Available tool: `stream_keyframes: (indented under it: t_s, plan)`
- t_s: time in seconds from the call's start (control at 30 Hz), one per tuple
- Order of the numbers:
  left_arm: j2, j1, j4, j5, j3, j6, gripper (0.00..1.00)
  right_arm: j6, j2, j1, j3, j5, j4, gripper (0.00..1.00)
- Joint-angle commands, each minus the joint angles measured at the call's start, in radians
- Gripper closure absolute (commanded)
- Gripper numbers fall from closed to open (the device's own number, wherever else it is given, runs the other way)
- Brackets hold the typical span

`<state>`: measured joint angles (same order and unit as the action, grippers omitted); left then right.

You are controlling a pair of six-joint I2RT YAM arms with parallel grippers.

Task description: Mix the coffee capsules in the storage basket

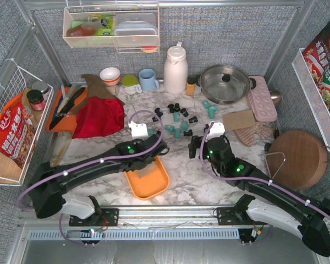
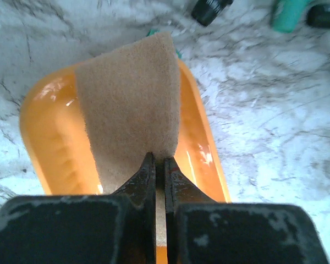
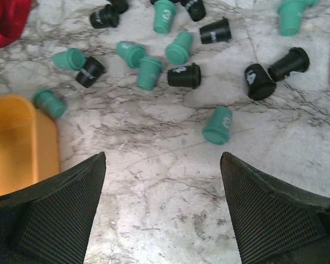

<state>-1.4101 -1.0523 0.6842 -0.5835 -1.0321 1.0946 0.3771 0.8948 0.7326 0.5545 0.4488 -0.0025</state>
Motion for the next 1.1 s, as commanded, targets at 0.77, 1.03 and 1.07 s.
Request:
stream_keyframes:
  t_s: [0.77, 1.03, 1.07]
  plan:
    - [0.190, -0.104, -1.269, 0.158, 0.384, -1.166, 1.00, 0.090, 0.125, 0.003, 0.318, -0.430, -0.004, 0.26]
    - [0.095, -0.173, -1.308, 0.118, 0.345, -1.229, 1.00, 0.112, 0.126, 0.002, 0.259, -0.338, 0.039, 0.50]
    - [0.094, -0.177, -1.319, 0.113, 0.350, -1.228, 1.00, 0.112, 0.126, 0.003, 0.258, -0.326, 0.027, 0.56]
